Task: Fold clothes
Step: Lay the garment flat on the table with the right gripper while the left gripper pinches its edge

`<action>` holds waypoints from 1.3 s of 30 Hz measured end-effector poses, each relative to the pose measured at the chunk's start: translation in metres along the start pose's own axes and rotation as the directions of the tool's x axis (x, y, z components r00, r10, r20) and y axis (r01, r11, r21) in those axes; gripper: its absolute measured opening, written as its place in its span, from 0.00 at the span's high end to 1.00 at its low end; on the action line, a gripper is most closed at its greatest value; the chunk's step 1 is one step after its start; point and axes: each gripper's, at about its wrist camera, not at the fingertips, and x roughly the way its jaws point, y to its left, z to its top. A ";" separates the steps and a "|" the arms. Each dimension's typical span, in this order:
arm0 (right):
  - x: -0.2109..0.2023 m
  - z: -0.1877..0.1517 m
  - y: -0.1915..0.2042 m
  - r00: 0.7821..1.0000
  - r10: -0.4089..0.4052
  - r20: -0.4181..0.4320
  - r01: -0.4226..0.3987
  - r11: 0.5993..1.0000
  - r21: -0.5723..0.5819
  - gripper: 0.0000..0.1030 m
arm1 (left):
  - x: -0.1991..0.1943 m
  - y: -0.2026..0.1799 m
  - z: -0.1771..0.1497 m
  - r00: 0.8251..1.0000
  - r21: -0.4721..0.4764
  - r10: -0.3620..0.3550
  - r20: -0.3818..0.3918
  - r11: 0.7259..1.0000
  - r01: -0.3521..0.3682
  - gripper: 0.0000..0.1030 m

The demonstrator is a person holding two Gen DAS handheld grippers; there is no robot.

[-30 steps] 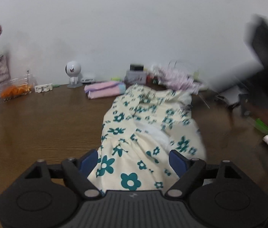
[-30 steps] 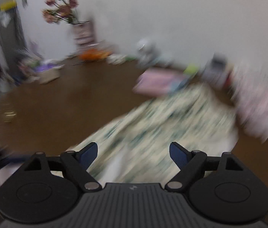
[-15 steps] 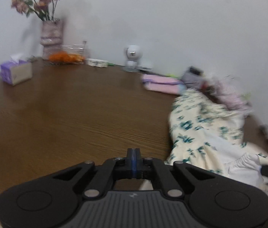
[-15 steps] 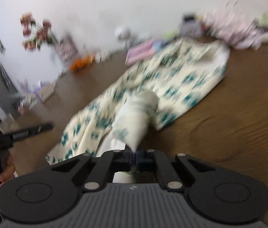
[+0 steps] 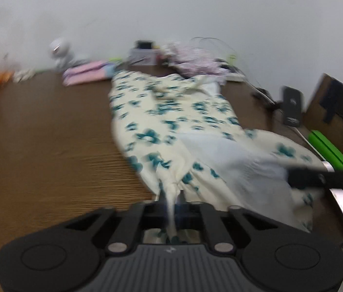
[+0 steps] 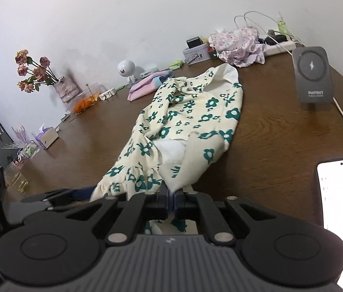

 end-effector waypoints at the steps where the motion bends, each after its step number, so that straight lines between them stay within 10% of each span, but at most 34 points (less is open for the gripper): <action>1: 0.002 0.000 -0.003 1.000 -0.003 -0.003 0.003 1.000 -0.004 0.97 | -0.010 0.023 0.005 1.000 -0.098 -0.017 0.008 0.995 0.017 0.94; 5: 0.011 -0.007 -0.015 0.998 -0.037 -0.040 0.037 0.999 -0.012 0.97 | -0.045 0.117 0.000 0.992 -0.391 0.123 0.028 0.915 -0.102 0.92; 7: 0.018 -0.013 -0.018 0.997 -0.026 -0.077 0.025 1.000 -0.009 0.97 | -0.058 0.140 -0.006 0.937 -0.419 0.347 -0.024 0.848 -0.325 0.96; 9: 0.022 -0.019 -0.013 0.994 -0.047 -0.095 0.043 0.998 -0.047 0.97 | -0.072 0.139 -0.007 0.903 -0.403 0.430 -0.005 0.825 -0.395 0.92; 12: 0.022 -0.020 -0.005 0.991 -0.058 -0.120 0.048 0.995 -0.091 0.96 | -0.087 0.113 0.004 0.948 -0.368 0.309 0.076 0.892 -0.261 0.69; 14: 0.018 -0.016 0.001 0.991 -0.054 -0.121 0.040 0.993 -0.114 0.94 | -0.088 0.079 0.016 0.964 -0.238 0.213 0.158 0.956 -0.172 0.25; 15: 0.016 -0.014 0.002 0.991 -0.055 -0.120 0.040 0.991 -0.124 0.94 | -0.082 0.060 0.022 0.960 -0.140 0.205 0.192 0.974 -0.180 0.19; 18: 0.018 -0.012 0.003 0.989 -0.072 -0.125 0.056 0.990 -0.132 0.94 | -0.044 0.014 0.030 0.941 0.163 0.234 0.246 0.946 -0.278 0.19; 19: 0.019 -0.012 0.003 0.988 -0.079 -0.129 0.062 0.989 -0.130 0.94 | -0.030 0.010 0.033 0.950 0.226 0.228 0.212 0.935 -0.274 0.38; 20: 0.021 -0.013 0.004 0.987 -0.086 -0.132 0.069 0.989 -0.129 0.94 | -0.021 0.014 0.036 0.955 0.233 0.240 0.173 0.932 -0.276 0.92; 22: 0.023 -0.018 0.003 0.985 -0.102 -0.136 0.085 0.989 -0.124 0.96 | -0.009 0.027 0.043 0.959 0.209 0.262 0.110 0.937 -0.280 0.95; 25: 0.020 -0.020 0.000 0.982 -0.127 -0.137 0.112 0.987 -0.112 0.97 | -0.042 0.097 0.051 0.943 -0.113 0.320 0.091 0.944 -0.310 0.96; 28: 0.017 -0.017 -0.003 0.975 -0.147 -0.165 0.129 0.985 -0.114 0.97 | -0.061 0.158 0.042 0.938 -0.384 0.344 -0.037 0.862 -0.331 0.95; 31: 0.015 -0.008 0.003 0.960 -0.149 -0.237 0.111 0.980 -0.165 0.79 | -0.074 0.158 0.039 0.938 -0.356 0.346 -0.020 0.874 -0.330 0.86; 33: 0.005 0.004 0.008 0.963 -0.170 -0.211 0.128 0.972 -0.198 0.49 | -0.079 0.148 0.049 0.957 -0.300 0.287 0.040 0.917 -0.262 0.67; 35: -0.007 0.028 0.010 0.975 -0.177 -0.136 0.147 0.967 -0.208 0.49 | -0.074 0.139 0.063 0.965 -0.194 0.245 0.094 0.955 -0.224 0.49; 39: 0.021 0.093 0.015 0.994 -0.110 0.019 0.111 0.975 -0.192 0.40 | -0.042 0.114 0.080 0.969 0.032 0.222 0.105 0.974 -0.226 0.49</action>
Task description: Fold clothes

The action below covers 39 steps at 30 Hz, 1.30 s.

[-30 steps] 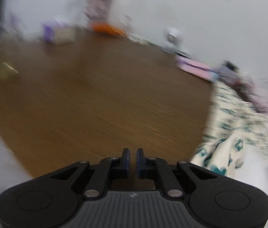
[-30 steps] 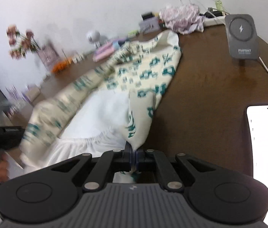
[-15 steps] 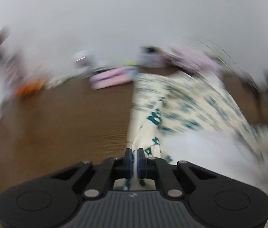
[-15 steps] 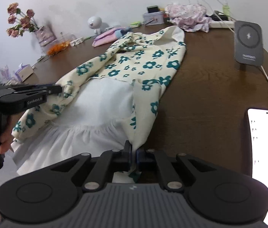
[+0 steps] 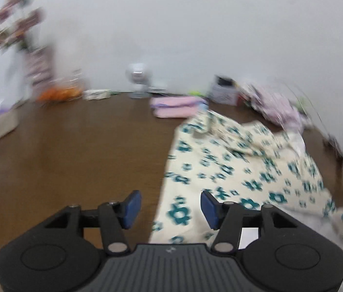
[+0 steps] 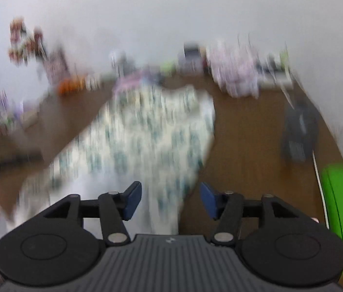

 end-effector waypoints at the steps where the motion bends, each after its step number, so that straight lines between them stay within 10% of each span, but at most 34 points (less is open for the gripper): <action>1: 0.021 0.018 0.002 1.000 0.015 0.014 -0.015 1.000 -0.004 0.40 | 0.005 -0.006 0.000 0.999 0.026 -0.016 -0.032 1.000 0.017 0.50; 9: 0.272 0.107 0.060 0.979 0.012 -0.204 -0.044 0.987 -0.157 0.44 | 0.011 -0.010 -0.038 0.993 0.053 -0.017 -0.114 0.998 0.023 0.50; 10: 0.295 0.110 0.066 0.975 -0.015 -0.223 -0.028 0.982 -0.188 0.51 | 0.010 -0.010 -0.039 0.993 0.062 -0.014 -0.118 0.998 0.021 0.50; 12: 0.323 0.115 0.072 0.972 -0.080 -0.223 0.028 0.974 -0.227 0.96 | 0.008 -0.007 -0.039 0.993 0.071 -0.015 -0.121 0.997 0.024 0.50; 14: 0.333 0.128 0.067 0.973 -0.080 -0.215 0.041 0.983 -0.179 0.97 | 0.010 -0.006 -0.040 0.993 0.083 -0.013 -0.116 0.996 0.023 0.47; 17: 0.325 0.143 0.050 0.984 -0.024 -0.179 0.010 0.997 -0.079 0.89 | 0.009 -0.002 -0.038 0.993 0.084 0.005 -0.117 0.996 0.005 0.47; 20: 0.267 0.143 0.036 0.981 0.057 -0.186 -0.072 0.995 -0.074 0.33 | 0.002 0.002 -0.040 0.994 0.105 0.042 -0.102 0.994 -0.031 0.47; 21: 0.237 0.138 0.031 0.982 0.090 -0.165 -0.106 0.990 -0.092 0.29 | -0.004 0.004 -0.041 0.994 0.103 0.045 -0.098 0.994 -0.035 0.47; 28: 0.085 0.017 0.023 0.961 0.067 -0.269 -0.141 0.953 -0.268 0.44 | -0.044 -0.018 -0.056 0.997 0.182 0.025 -0.069 0.983 -0.012 0.36; 32: 0.066 -0.042 0.024 0.958 0.044 -0.284 -0.112 0.967 -0.229 0.87 | -0.037 -0.027 -0.069 0.994 0.253 0.085 -0.069 0.965 -0.065 0.59; 35: 0.053 -0.062 0.029 0.976 0.001 -0.217 -0.045 0.979 -0.197 0.91 | -0.027 -0.010 -0.068 0.985 0.320 0.173 -0.022 0.934 -0.157 0.59; 39: 0.043 -0.074 0.064 0.960 0.097 -0.263 -0.153 0.967 -0.202 0.86 | -0.010 0.020 -0.062 0.957 0.367 0.285 0.048 0.886 -0.283 0.59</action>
